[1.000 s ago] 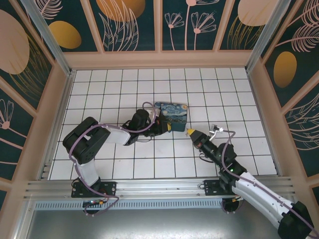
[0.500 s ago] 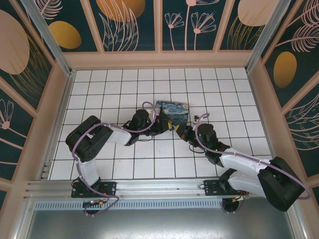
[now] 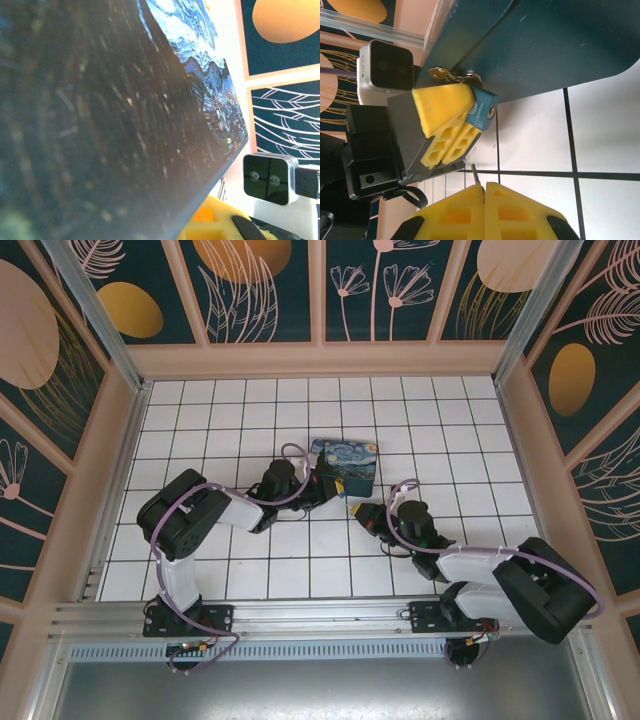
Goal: Unlock a padlock with a key
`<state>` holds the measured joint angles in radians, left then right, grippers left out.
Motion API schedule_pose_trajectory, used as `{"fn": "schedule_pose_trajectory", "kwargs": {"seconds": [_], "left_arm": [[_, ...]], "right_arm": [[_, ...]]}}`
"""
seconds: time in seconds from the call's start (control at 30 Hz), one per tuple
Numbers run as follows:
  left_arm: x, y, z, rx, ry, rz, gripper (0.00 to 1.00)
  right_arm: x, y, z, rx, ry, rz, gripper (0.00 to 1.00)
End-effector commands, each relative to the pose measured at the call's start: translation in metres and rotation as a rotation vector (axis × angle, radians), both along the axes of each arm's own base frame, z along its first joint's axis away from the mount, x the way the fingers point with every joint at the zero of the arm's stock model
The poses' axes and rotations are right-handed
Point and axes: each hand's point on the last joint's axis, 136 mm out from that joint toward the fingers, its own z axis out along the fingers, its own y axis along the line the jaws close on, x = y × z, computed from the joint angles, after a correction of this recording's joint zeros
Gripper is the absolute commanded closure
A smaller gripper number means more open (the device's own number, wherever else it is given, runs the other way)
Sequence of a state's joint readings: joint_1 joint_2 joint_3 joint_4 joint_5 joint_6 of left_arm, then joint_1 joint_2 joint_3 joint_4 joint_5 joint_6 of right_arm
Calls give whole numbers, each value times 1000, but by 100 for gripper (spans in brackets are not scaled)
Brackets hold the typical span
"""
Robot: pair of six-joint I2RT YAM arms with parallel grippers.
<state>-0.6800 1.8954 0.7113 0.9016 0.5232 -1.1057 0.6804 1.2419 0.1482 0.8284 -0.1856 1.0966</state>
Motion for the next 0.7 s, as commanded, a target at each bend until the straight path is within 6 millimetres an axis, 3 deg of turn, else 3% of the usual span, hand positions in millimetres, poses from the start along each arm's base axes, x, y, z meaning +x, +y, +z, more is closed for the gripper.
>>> {"fn": "schedule_pose_trajectory", "kwargs": {"seconds": [0.0,0.67], "left_arm": [[4,0,28,-68,-69,2,100],[4,4,26,-62,-64,14,100]], "right_arm": [[3,3,10,65,-29,-1,100],[5,-1,4,74,-21,-30,100]]}}
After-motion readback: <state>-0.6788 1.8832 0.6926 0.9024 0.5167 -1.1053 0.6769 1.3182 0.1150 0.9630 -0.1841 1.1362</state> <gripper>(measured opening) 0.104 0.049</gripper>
